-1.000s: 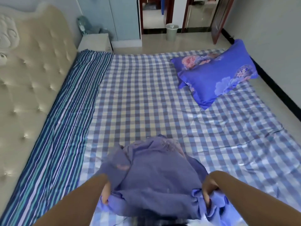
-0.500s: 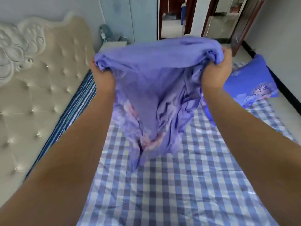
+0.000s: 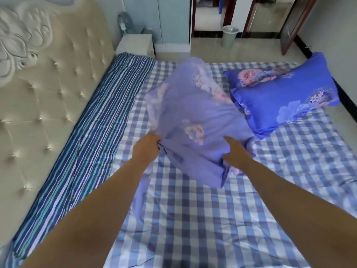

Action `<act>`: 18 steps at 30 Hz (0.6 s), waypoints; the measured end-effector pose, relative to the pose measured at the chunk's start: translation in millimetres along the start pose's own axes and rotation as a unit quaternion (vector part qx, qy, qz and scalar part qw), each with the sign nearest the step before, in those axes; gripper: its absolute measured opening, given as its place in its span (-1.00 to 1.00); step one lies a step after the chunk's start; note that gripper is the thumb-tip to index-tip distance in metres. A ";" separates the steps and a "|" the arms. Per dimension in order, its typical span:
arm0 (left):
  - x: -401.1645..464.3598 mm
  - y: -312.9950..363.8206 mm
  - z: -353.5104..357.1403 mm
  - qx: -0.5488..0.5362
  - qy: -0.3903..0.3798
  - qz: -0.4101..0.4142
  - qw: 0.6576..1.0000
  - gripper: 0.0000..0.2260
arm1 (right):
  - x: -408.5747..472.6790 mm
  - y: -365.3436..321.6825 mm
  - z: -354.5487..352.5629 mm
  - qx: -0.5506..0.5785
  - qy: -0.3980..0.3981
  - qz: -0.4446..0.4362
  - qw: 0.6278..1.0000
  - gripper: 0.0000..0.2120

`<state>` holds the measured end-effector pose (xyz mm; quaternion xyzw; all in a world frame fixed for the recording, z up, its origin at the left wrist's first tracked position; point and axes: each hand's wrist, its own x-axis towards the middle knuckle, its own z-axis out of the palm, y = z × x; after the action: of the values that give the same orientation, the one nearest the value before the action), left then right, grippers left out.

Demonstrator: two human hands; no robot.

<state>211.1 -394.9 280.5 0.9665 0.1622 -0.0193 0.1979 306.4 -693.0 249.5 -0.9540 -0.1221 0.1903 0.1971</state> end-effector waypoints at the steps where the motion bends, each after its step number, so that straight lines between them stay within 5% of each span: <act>1: -8.0 9.7 7.4 -0.020 -0.039 0.010 0.999 -0.76 | -7.3 -13.0 19.3 -0.002 -0.062 -0.058 0.996 -0.10; 4: -25.6 38.5 24.5 -0.110 -0.126 0.048 0.985 -0.54 | -37.4 -58.4 69.4 -0.034 -0.140 -0.106 0.984 0.02; 8: -38.5 49.1 36.1 -0.272 -0.256 0.057 0.926 -0.59 | -52.3 -72.5 95.5 0.165 0.030 0.011 0.986 -0.85; 10: -51.3 32.5 46.4 -0.454 -0.336 -0.025 0.825 -0.61 | -58.7 -65.2 87.6 0.225 0.051 0.032 0.972 -0.90; 12: -71.7 12.7 63.0 -0.564 -0.304 -0.170 0.749 -0.70 | -63.9 -58.5 80.5 0.232 0.031 0.028 0.972 -0.84; 15: -103.8 -3.2 99.5 -0.554 -0.231 -0.386 0.700 -0.60 | -67.3 -53.6 77.0 0.186 -0.021 0.008 0.982 -0.75; 18: -133.4 0.6 134.2 -0.560 -0.277 -0.474 0.620 -0.31 | -68.4 -59.5 69.9 0.263 -0.016 -0.023 0.964 -0.67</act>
<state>88.6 -488.3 170.6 0.4066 0.5148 -0.2826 0.6998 206.8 -637.9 236.7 -0.8624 -0.0930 0.2260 0.4434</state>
